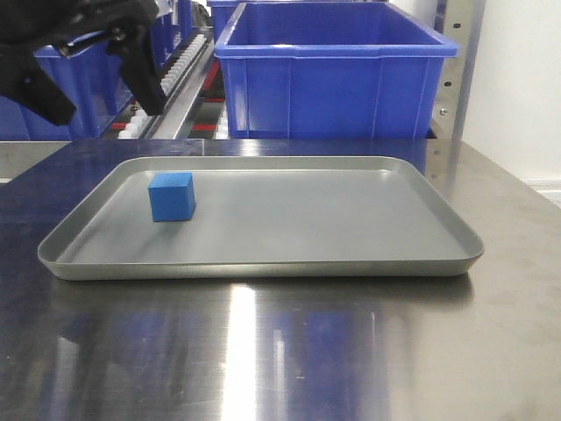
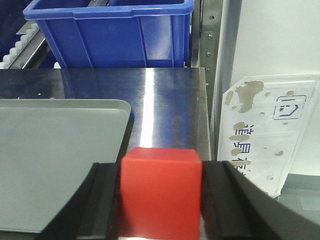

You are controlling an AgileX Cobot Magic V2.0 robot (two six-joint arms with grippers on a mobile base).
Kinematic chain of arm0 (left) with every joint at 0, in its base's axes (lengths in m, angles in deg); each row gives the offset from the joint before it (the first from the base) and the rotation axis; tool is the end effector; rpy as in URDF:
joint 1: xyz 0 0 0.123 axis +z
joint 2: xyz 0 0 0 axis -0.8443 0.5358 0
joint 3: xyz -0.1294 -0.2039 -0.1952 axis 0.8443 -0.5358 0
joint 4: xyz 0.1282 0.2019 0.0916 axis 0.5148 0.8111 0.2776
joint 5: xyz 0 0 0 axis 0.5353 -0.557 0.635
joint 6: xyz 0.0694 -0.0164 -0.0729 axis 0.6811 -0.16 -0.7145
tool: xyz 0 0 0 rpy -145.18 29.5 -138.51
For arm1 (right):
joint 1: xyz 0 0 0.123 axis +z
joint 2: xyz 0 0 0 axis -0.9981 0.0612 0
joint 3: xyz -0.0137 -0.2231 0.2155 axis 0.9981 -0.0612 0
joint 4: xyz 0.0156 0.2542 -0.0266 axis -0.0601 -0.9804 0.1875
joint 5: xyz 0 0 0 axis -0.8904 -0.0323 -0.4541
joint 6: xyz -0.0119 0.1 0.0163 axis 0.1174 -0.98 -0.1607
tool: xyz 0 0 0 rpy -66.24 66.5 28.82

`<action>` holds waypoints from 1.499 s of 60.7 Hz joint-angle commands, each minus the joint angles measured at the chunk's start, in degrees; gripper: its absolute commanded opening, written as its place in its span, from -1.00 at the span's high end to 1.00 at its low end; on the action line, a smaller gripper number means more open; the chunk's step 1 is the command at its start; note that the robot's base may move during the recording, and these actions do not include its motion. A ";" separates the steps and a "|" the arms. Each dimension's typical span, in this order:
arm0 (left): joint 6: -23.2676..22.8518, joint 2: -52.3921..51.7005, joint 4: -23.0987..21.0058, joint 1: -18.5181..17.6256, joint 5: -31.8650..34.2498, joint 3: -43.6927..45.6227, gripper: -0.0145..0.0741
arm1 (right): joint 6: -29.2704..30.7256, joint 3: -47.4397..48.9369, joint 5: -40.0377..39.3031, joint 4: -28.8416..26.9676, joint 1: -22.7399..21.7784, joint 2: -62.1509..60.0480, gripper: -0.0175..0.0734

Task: Sort and place red and blue blocks on shelf
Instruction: 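Lower the open left gripper over the blue cube, then close the left gripper on the blue cube and lift it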

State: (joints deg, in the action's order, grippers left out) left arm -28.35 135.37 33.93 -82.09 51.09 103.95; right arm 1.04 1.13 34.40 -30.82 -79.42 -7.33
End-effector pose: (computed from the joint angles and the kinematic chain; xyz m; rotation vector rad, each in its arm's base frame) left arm 0.3134 -0.1517 0.3041 0.2569 2.5140 -0.3779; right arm 0.1046 0.0142 0.2943 0.0042 1.8228 0.1951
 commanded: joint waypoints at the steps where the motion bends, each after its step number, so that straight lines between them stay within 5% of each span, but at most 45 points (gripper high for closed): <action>1: -0.53 -1.26 -1.75 -0.87 4.17 1.91 -0.78 | 0.08 1.74 -5.39 0.49 -0.40 0.08 0.48; 15: -0.53 0.03 -1.75 -3.40 6.22 2.07 -0.77 | 0.08 1.74 -5.39 0.49 -0.40 0.08 0.48; 31: -0.53 2.31 -1.75 -3.74 6.13 2.31 -0.54 | 0.08 1.74 -5.39 0.49 -0.40 0.08 0.48; 91: -3.53 8.81 -2.62 -5.36 10.64 2.55 -0.54 | 0.08 1.74 -5.39 0.49 -0.40 0.08 0.48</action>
State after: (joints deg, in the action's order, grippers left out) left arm -31.01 146.80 32.12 -87.07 57.96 104.73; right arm 1.04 1.13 34.40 -30.82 -79.42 -7.33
